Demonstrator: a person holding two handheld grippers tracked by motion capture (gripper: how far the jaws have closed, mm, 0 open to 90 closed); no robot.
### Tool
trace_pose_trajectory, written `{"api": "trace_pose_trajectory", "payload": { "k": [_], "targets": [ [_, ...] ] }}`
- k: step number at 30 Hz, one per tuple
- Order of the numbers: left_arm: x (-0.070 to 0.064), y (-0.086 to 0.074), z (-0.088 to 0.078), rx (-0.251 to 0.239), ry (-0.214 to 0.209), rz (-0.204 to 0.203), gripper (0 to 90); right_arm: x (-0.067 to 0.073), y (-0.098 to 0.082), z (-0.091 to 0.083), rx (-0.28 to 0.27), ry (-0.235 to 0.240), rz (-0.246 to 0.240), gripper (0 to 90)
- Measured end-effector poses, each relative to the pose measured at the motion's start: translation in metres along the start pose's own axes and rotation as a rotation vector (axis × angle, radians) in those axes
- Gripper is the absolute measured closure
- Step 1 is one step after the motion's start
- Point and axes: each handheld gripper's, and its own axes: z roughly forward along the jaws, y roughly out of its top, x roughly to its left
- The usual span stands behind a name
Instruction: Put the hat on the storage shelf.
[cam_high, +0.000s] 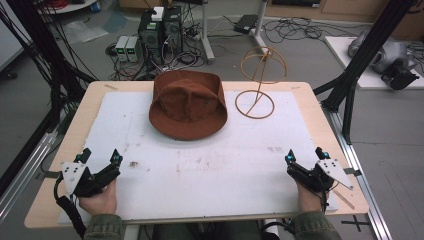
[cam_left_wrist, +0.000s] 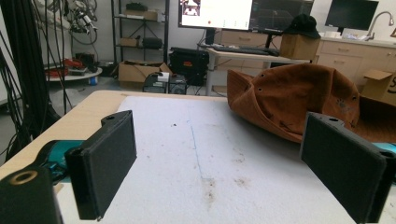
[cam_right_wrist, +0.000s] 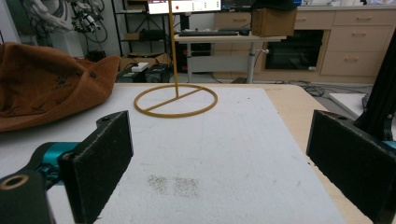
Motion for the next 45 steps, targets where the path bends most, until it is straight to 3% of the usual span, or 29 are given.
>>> {"api": "trace_pose_trajectory", "payload": {
  "k": [22, 27, 28, 29, 30, 35, 45],
  "targets": [
    [-0.007, 0.008, 0.002, -0.020, 0.002, 0.022, 11.7, -0.002, 0.000, 0.000, -0.001, -0.004, 0.006, 6.4],
    [-0.011, 0.014, 0.006, -0.009, -0.021, 0.064, 11.7, -0.003, -0.001, 0.001, 0.000, 0.000, 0.012, 6.4],
    [-0.014, 0.017, 0.010, -0.005, -0.028, 0.103, 11.7, -0.003, -0.001, 0.001, 0.003, 0.001, 0.009, 6.4],
    [-0.014, 0.017, 0.010, -0.005, -0.028, 0.103, 11.7, -0.003, 0.000, 0.001, 0.003, 0.002, 0.005, 6.4],
    [-0.018, 0.020, 0.013, -0.005, -0.037, 0.130, 11.7, -0.003, 0.000, 0.002, 0.004, 0.000, 0.009, 6.4],
    [-0.029, 0.030, 0.023, -0.019, -0.058, 0.162, 11.7, -0.003, 0.000, 0.003, 0.005, 0.002, 0.010, 6.4],
    [-0.057, 0.060, 0.062, -0.031, -0.123, 0.135, 13.8, -0.004, 0.000, 0.004, 0.003, 0.007, 0.007, 6.4]
  ]
}}
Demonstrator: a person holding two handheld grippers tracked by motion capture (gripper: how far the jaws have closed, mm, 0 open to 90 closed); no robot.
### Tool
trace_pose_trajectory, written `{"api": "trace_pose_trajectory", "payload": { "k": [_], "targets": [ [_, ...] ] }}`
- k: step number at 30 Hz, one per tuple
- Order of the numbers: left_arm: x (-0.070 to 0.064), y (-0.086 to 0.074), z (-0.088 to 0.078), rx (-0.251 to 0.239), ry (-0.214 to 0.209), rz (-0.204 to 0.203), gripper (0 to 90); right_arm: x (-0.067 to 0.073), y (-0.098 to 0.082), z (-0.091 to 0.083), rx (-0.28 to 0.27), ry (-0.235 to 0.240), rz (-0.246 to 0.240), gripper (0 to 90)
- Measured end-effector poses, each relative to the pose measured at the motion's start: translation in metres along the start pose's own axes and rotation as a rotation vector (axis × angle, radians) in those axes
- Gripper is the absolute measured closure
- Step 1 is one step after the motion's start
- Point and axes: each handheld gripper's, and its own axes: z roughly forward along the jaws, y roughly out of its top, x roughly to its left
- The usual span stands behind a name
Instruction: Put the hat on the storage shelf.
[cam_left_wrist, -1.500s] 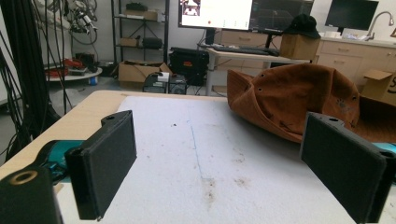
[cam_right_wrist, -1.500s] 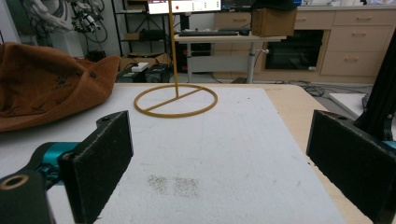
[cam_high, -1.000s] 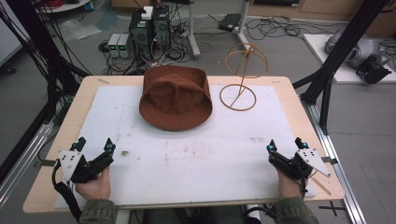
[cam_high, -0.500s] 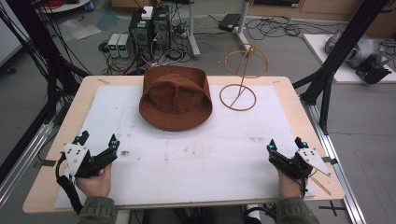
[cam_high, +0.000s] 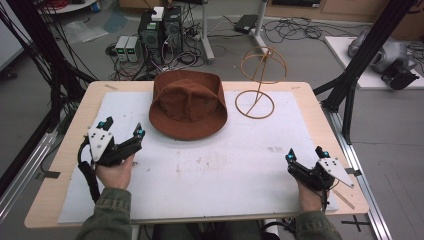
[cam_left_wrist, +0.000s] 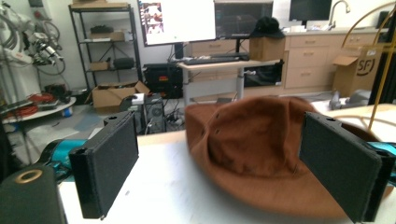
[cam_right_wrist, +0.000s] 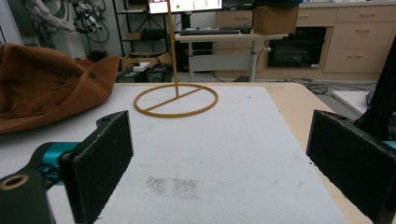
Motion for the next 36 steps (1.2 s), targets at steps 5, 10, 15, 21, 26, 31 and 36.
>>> {"api": "trace_pose_trajectory", "payload": {
  "k": [5, 10, 15, 21, 26, 31, 36],
  "targets": [
    [-0.014, 0.022, 0.026, 0.007, -0.011, 0.015, 15.3, -0.001, 0.000, 0.000, 0.003, -0.001, 0.010, 6.4],
    [-0.029, 0.039, 0.051, 0.018, -0.032, 0.025, 15.3, -0.001, 0.000, 0.001, 0.004, 0.004, 0.004, 6.4],
    [-0.046, 0.041, 0.077, 0.040, -0.039, -0.003, 15.8, -0.001, 0.000, 0.001, 0.001, 0.004, 0.004, 6.4],
    [-0.065, 0.039, 0.107, 0.055, -0.029, -0.016, 17.0, -0.001, 0.000, 0.002, -0.001, -0.007, 0.000, 6.4],
    [-0.078, 0.037, 0.125, 0.051, 0.003, -0.020, 18.2, -0.001, 0.001, 0.003, -0.007, -0.009, -0.008, 6.4],
    [-0.095, 0.025, 0.147, 0.091, 0.008, -0.076, 20.7, -0.002, 0.001, 0.004, -0.008, -0.005, -0.006, 6.4],
    [-0.107, 0.010, 0.160, 0.154, -0.001, -0.088, 22.3, -0.003, 0.001, 0.005, -0.012, -0.008, -0.004, 6.4]
  ]
}}
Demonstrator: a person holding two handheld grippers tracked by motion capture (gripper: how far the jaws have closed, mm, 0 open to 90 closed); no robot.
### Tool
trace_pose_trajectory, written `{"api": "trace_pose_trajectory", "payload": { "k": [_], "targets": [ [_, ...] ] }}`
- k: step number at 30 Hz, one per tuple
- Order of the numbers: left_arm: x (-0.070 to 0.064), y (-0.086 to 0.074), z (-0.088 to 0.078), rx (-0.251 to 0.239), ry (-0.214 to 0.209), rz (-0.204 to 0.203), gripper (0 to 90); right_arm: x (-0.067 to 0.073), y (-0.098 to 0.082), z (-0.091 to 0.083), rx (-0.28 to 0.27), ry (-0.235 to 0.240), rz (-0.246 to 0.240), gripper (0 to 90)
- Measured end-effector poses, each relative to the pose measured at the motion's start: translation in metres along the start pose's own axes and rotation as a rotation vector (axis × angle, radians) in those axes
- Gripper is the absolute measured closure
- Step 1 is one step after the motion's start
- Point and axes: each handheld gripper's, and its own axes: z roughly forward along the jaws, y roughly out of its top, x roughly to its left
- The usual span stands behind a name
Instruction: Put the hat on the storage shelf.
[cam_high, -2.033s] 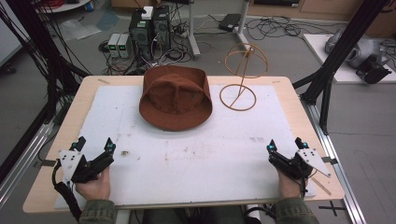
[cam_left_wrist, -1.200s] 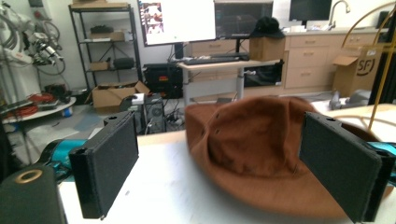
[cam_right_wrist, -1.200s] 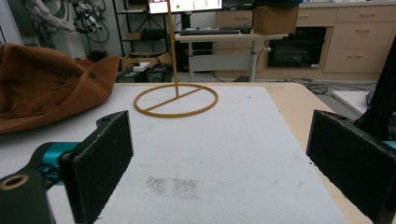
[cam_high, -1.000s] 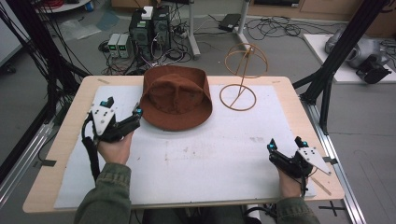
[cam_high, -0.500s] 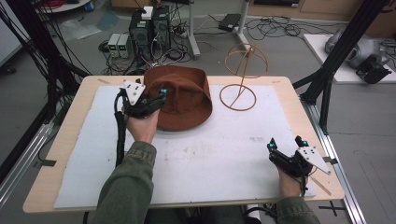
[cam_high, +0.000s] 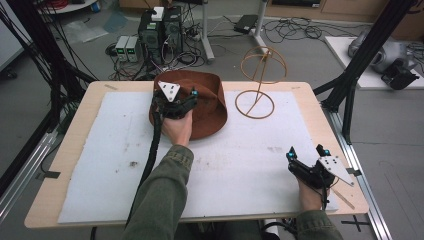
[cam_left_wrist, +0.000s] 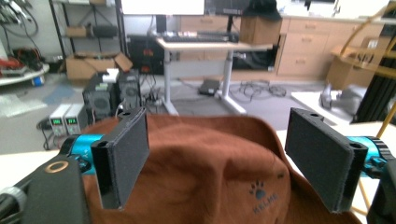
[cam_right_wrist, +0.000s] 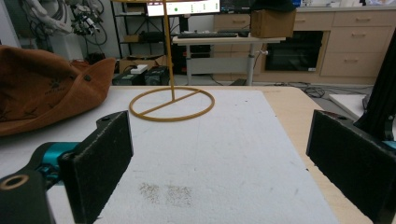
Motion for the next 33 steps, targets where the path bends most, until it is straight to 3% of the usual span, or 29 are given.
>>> {"api": "trace_pose_trajectory", "payload": {
  "k": [7, 11, 17, 20, 28, 33],
  "targets": [
    [-0.009, -0.020, 0.017, 0.077, 0.017, -0.020, 24.1, 0.000, 0.000, 0.001, -0.001, 0.005, 0.000, 6.4],
    [-0.012, -0.032, 0.028, 0.116, 0.057, -0.001, 26.2, -0.001, 0.000, 0.001, 0.000, 0.007, 0.003, 6.4],
    [-0.004, -0.048, 0.043, 0.185, 0.103, -0.046, 27.3, -0.002, 0.000, 0.002, 0.000, 0.011, 0.006, 6.4],
    [-0.001, -0.054, 0.048, 0.203, 0.113, -0.047, 28.5, -0.003, -0.001, 0.003, -0.001, 0.012, 0.005, 6.4],
    [-0.005, -0.060, 0.063, 0.247, 0.114, -0.007, 29.7, -0.004, -0.001, 0.004, -0.001, 0.013, 0.026, 6.4],
    [-0.002, -0.063, 0.068, 0.266, 0.106, -0.032, 33.2, -0.005, -0.001, 0.004, -0.001, 0.012, 0.031, 6.4]
  ]
}}
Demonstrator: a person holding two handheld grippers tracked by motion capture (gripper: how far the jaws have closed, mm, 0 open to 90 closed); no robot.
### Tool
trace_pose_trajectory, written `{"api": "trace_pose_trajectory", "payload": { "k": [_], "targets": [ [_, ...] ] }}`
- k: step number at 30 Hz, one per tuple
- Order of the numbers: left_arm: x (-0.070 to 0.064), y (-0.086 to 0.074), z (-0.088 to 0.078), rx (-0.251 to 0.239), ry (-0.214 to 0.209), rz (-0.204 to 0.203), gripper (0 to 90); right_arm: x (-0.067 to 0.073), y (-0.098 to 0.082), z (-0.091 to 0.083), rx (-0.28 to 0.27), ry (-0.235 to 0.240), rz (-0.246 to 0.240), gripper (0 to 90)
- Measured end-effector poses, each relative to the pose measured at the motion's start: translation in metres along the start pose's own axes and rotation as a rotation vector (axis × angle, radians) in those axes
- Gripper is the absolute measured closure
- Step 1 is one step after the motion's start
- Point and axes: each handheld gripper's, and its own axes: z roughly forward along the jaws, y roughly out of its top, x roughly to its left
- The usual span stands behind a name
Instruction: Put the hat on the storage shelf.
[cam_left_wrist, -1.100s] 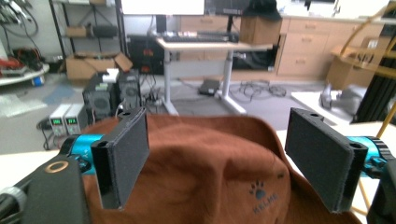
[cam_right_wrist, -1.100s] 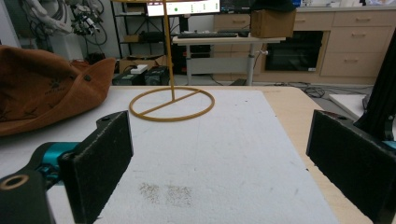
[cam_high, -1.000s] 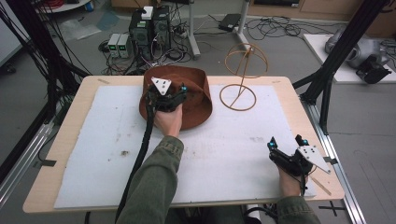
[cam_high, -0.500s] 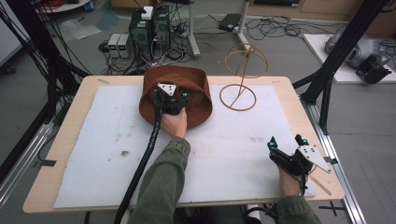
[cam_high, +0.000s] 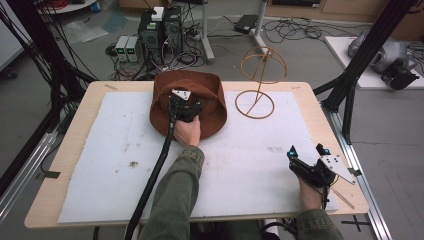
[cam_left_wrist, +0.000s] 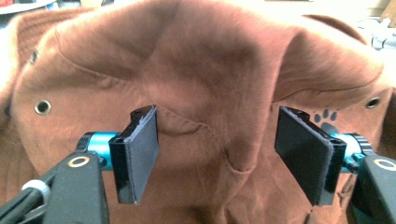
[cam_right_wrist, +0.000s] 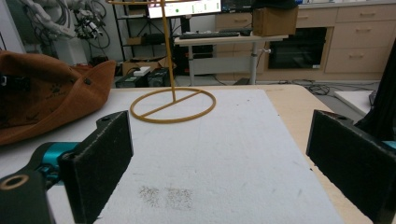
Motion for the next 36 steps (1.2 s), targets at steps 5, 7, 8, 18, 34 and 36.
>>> {"api": "trace_pose_trajectory", "payload": {
  "k": [5, 7, 8, 18, 34, 36],
  "targets": [
    [0.001, 0.000, 0.001, 0.016, -0.033, 0.000, 61.6, -0.001, 0.000, -0.001, -0.004, 0.000, 0.010, 6.4],
    [-0.002, 0.000, -0.001, 0.009, -0.017, 0.035, 81.8, -0.003, 0.000, -0.001, -0.001, -0.002, 0.000, 6.4],
    [-0.002, 0.001, -0.002, 0.009, -0.019, 0.038, 86.3, -0.003, 0.000, -0.001, 0.000, -0.005, 0.007, 6.4],
    [-0.005, 0.006, -0.009, 0.000, 0.005, 0.071, 88.1, -0.003, -0.001, -0.002, 0.001, -0.005, 0.014, 6.4],
    [-0.002, 0.037, -0.046, -0.153, -0.015, 0.060, 88.0, -0.003, -0.001, -0.002, 0.003, -0.001, 0.016, 6.4],
    [-0.002, 0.039, -0.049, -0.164, -0.016, 0.062, 87.9, -0.002, -0.001, -0.002, 0.003, -0.001, 0.014, 6.4]
  ]
}}
